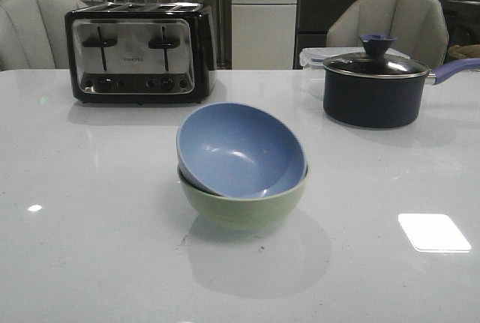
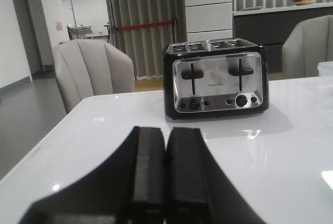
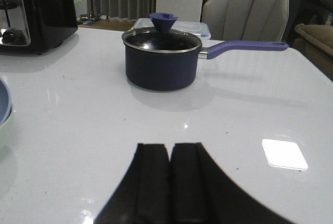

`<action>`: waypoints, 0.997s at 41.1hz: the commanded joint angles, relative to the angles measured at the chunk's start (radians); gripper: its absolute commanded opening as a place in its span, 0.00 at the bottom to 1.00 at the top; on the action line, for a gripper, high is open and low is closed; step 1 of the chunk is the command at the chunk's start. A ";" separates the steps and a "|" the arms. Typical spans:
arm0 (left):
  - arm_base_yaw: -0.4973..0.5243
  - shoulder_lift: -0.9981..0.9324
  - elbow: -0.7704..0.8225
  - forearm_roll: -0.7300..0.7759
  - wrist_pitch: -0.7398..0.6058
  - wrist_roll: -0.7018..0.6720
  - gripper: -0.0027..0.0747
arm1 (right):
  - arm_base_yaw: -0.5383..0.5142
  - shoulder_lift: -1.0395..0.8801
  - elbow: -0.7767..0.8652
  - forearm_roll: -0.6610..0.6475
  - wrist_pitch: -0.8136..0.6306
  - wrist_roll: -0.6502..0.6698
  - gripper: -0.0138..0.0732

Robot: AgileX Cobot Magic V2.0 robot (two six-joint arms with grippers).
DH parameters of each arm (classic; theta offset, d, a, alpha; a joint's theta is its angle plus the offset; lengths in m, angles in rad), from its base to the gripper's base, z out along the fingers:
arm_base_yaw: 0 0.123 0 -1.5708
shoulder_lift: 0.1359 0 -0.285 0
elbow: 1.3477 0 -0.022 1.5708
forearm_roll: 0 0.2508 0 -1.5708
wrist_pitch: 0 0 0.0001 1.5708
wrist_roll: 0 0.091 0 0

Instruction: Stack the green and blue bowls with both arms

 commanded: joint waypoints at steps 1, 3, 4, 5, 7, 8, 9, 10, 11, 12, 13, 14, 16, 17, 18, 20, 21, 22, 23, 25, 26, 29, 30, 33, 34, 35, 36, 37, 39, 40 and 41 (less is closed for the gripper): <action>0.002 -0.019 0.004 -0.011 -0.091 -0.011 0.15 | -0.005 -0.020 -0.005 0.011 -0.106 -0.004 0.22; 0.002 -0.019 0.004 -0.011 -0.091 -0.011 0.15 | -0.005 -0.020 -0.005 0.011 -0.109 -0.004 0.22; 0.002 -0.019 0.004 -0.011 -0.091 -0.011 0.15 | -0.005 -0.020 -0.005 0.011 -0.112 -0.004 0.22; 0.002 -0.019 0.004 -0.011 -0.091 -0.011 0.15 | -0.005 -0.020 -0.004 0.012 -0.117 -0.004 0.22; 0.002 -0.019 0.004 -0.011 -0.091 -0.011 0.15 | -0.003 -0.020 -0.004 0.011 -0.117 -0.001 0.22; 0.002 -0.019 0.004 -0.011 -0.091 -0.011 0.15 | -0.002 -0.020 -0.004 -0.007 -0.121 0.011 0.22; 0.002 -0.019 0.004 -0.011 -0.091 -0.011 0.15 | -0.002 -0.020 -0.004 -0.029 -0.126 0.040 0.22; 0.002 -0.019 0.004 -0.011 -0.091 -0.011 0.15 | -0.002 -0.020 -0.004 -0.070 -0.135 0.071 0.22; 0.002 -0.019 0.004 -0.011 -0.091 -0.011 0.15 | -0.002 -0.021 -0.004 -0.109 -0.135 0.120 0.22; 0.002 -0.019 0.004 -0.011 -0.091 -0.011 0.15 | -0.002 -0.021 -0.004 -0.164 -0.143 0.162 0.22; 0.002 -0.019 0.004 -0.011 -0.091 -0.011 0.15 | -0.002 -0.021 -0.004 -0.211 -0.154 0.222 0.22; 0.002 -0.019 0.004 -0.011 -0.091 -0.011 0.15 | -0.002 -0.021 -0.004 -0.235 -0.169 0.259 0.22; 0.002 -0.019 0.004 -0.011 -0.091 -0.011 0.15 | -0.002 -0.021 -0.004 -0.248 -0.191 0.298 0.22; 0.002 -0.019 0.004 -0.011 -0.091 -0.011 0.15 | -0.002 -0.021 -0.004 -0.246 -0.200 0.298 0.22; 0.002 -0.019 0.004 -0.011 -0.091 -0.011 0.15 | -0.002 -0.021 -0.004 -0.246 -0.210 0.298 0.22; 0.002 -0.019 0.004 -0.011 -0.091 -0.011 0.15 | -0.002 -0.021 -0.004 -0.246 -0.226 0.298 0.22; 0.002 -0.019 0.004 -0.011 -0.091 -0.011 0.15 | -0.002 -0.021 -0.004 -0.246 -0.236 0.298 0.22; 0.002 -0.019 0.004 -0.011 -0.091 -0.011 0.15 | -0.002 -0.021 -0.004 -0.246 -0.246 0.298 0.22; 0.002 -0.019 0.004 -0.011 -0.091 -0.011 0.15 | -0.002 -0.021 -0.004 -0.246 -0.251 0.298 0.22; 0.002 -0.019 0.004 -0.011 -0.091 -0.011 0.15 | -0.002 -0.021 -0.004 -0.246 -0.258 0.298 0.22; 0.002 -0.019 0.004 -0.011 -0.091 -0.011 0.15 | -0.002 -0.021 -0.004 -0.246 -0.258 0.298 0.22; 0.002 -0.019 0.004 -0.011 -0.091 -0.011 0.15 | -0.002 -0.021 -0.004 -0.246 -0.257 0.298 0.22; 0.002 -0.019 0.004 -0.011 -0.091 -0.011 0.15 | -0.002 -0.021 -0.004 -0.246 -0.257 0.298 0.22; 0.002 -0.019 0.004 -0.011 -0.091 -0.011 0.15 | -0.002 -0.021 -0.004 -0.246 -0.254 0.298 0.22; 0.002 -0.019 0.004 -0.011 -0.091 -0.011 0.15 | -0.002 -0.021 -0.004 -0.246 -0.251 0.298 0.22; 0.002 -0.019 0.004 -0.011 -0.091 -0.011 0.15 | -0.002 -0.021 -0.004 -0.246 -0.250 0.298 0.22; 0.002 -0.019 0.004 -0.011 -0.091 -0.011 0.15 | -0.002 -0.021 -0.004 -0.246 -0.249 0.298 0.22; 0.002 -0.019 0.004 -0.011 -0.091 -0.011 0.15 | -0.002 -0.021 -0.004 -0.246 -0.249 0.298 0.22; 0.002 -0.019 0.004 -0.011 -0.091 -0.011 0.15 | -0.002 -0.021 -0.004 -0.246 -0.249 0.298 0.22; 0.002 -0.019 0.004 -0.011 -0.091 -0.011 0.15 | -0.002 -0.021 -0.004 -0.246 -0.249 0.298 0.22; 0.002 -0.019 0.004 -0.011 -0.091 -0.011 0.15 | -0.002 -0.021 -0.004 -0.246 -0.249 0.298 0.22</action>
